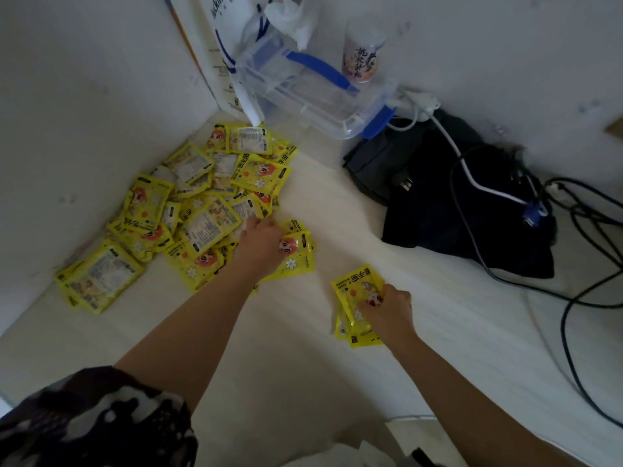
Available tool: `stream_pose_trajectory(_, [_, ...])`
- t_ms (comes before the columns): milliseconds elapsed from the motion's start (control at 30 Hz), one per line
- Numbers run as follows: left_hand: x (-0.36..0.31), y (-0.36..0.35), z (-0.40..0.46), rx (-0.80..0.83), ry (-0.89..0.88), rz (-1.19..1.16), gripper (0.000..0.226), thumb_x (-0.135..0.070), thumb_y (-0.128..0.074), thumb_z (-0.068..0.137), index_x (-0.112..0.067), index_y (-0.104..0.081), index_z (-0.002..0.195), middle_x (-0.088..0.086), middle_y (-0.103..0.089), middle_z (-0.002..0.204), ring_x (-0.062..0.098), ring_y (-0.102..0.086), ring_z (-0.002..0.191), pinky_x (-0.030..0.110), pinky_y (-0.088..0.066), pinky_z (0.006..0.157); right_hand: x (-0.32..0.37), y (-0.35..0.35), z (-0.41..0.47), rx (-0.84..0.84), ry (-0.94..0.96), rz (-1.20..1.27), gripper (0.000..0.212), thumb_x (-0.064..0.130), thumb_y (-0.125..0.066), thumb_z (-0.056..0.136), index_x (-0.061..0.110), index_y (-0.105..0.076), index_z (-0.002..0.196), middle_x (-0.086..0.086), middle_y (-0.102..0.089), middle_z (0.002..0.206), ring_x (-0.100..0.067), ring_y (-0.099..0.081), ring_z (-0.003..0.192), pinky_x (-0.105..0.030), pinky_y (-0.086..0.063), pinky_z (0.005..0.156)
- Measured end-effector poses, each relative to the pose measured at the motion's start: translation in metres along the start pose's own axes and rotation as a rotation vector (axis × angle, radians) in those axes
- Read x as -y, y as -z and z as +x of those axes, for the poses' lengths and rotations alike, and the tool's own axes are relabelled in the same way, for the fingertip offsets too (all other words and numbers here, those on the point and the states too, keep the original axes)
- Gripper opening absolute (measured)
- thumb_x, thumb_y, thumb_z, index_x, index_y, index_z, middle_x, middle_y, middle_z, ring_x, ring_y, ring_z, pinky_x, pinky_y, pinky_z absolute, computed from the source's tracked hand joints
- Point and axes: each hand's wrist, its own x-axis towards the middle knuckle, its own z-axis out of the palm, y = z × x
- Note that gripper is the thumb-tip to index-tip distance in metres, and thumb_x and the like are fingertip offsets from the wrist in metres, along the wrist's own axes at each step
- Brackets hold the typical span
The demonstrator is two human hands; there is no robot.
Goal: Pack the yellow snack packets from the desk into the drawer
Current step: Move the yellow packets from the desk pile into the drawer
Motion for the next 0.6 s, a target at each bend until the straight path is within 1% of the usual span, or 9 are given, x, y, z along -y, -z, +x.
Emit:
stream_pose_trajectory(33, [-0.004,0.000,-0.001,0.003,0.013,0.008,0.041,-0.040,-0.061,0.088,-0.011,-0.061,0.117,0.008,-0.045,0.139,0.035,-0.027,0.135,0.048,-0.029,0.107,0.001,-0.003,0.000,0.003,0.005,-0.006,0.045,0.028,-0.063,0.081,0.008,-0.051,0.119,-0.013,-0.040,0.115,-0.033,-0.048,0.107,-0.039,-0.049,0.088])
stream_pose_trajectory(133, [-0.010,-0.001,-0.002,-0.011,0.016,0.055,0.042,-0.035,-0.056,0.091,-0.011,-0.056,0.126,0.004,-0.040,0.144,0.033,-0.024,0.136,0.048,-0.027,0.106,0.005,-0.009,-0.001,0.012,0.017,-0.006,0.043,0.026,-0.061,0.083,0.008,-0.050,0.120,-0.015,-0.043,0.120,-0.032,-0.045,0.111,-0.036,-0.047,0.085])
stream_pose_trajectory(267, [-0.010,-0.003,-0.002,-0.042,0.009,0.072,0.043,-0.035,-0.057,0.090,-0.010,-0.056,0.124,0.007,-0.041,0.141,0.034,-0.027,0.134,0.048,-0.026,0.106,0.007,-0.011,0.000,0.016,0.016,-0.011,0.042,0.029,-0.063,0.082,0.010,-0.052,0.117,-0.016,-0.049,0.114,-0.031,-0.045,0.109,-0.033,-0.043,0.077])
stream_pose_trajectory(367, [-0.011,-0.005,-0.004,-0.080,0.021,0.078,0.039,-0.036,-0.059,0.089,-0.012,-0.059,0.119,0.008,-0.043,0.135,0.033,-0.034,0.129,0.050,-0.026,0.105,0.006,-0.008,-0.001,0.008,0.052,0.002,0.034,0.030,-0.063,0.080,0.011,-0.056,0.107,-0.009,-0.058,0.102,-0.029,-0.053,0.100,-0.034,-0.044,0.076])
stream_pose_trajectory(433, [-0.012,-0.006,-0.007,-0.100,0.040,0.050,0.030,-0.031,-0.062,0.087,-0.014,-0.060,0.111,0.007,-0.045,0.131,0.030,-0.042,0.123,0.052,-0.024,0.105,0.006,-0.004,-0.002,0.009,0.075,0.009,0.028,0.028,-0.065,0.081,0.011,-0.058,0.102,-0.004,-0.058,0.091,-0.025,-0.054,0.088,-0.031,-0.042,0.071])
stream_pose_trajectory(467, [-0.012,-0.007,-0.009,-0.114,0.046,0.030,0.026,-0.029,-0.062,0.086,-0.015,-0.060,0.108,0.006,-0.046,0.128,0.029,-0.047,0.119,0.052,-0.023,0.105,0.006,-0.002,-0.003,0.011,0.083,0.011,0.027,0.027,-0.066,0.081,0.010,-0.059,0.101,-0.004,-0.059,0.089,-0.023,-0.054,0.085,-0.029,-0.041,0.069])
stream_pose_trajectory(533, [-0.013,-0.007,-0.014,-0.135,0.048,0.004,0.026,-0.028,-0.063,0.086,-0.016,-0.061,0.109,0.004,-0.046,0.126,0.026,-0.053,0.112,0.051,-0.023,0.104,0.004,0.001,-0.004,0.009,0.086,0.035,0.026,0.028,-0.067,0.080,0.010,-0.060,0.099,-0.005,-0.061,0.088,-0.024,-0.057,0.084,-0.030,-0.043,0.067])
stream_pose_trajectory(600, [-0.015,-0.006,-0.018,-0.142,0.047,-0.017,0.029,-0.028,-0.064,0.086,-0.016,-0.061,0.112,0.003,-0.045,0.125,0.026,-0.056,0.107,0.047,-0.027,0.103,0.002,0.003,-0.005,0.006,0.084,0.060,0.025,0.028,-0.068,0.079,0.011,-0.061,0.095,-0.006,-0.062,0.086,-0.026,-0.060,0.085,-0.032,-0.047,0.065])
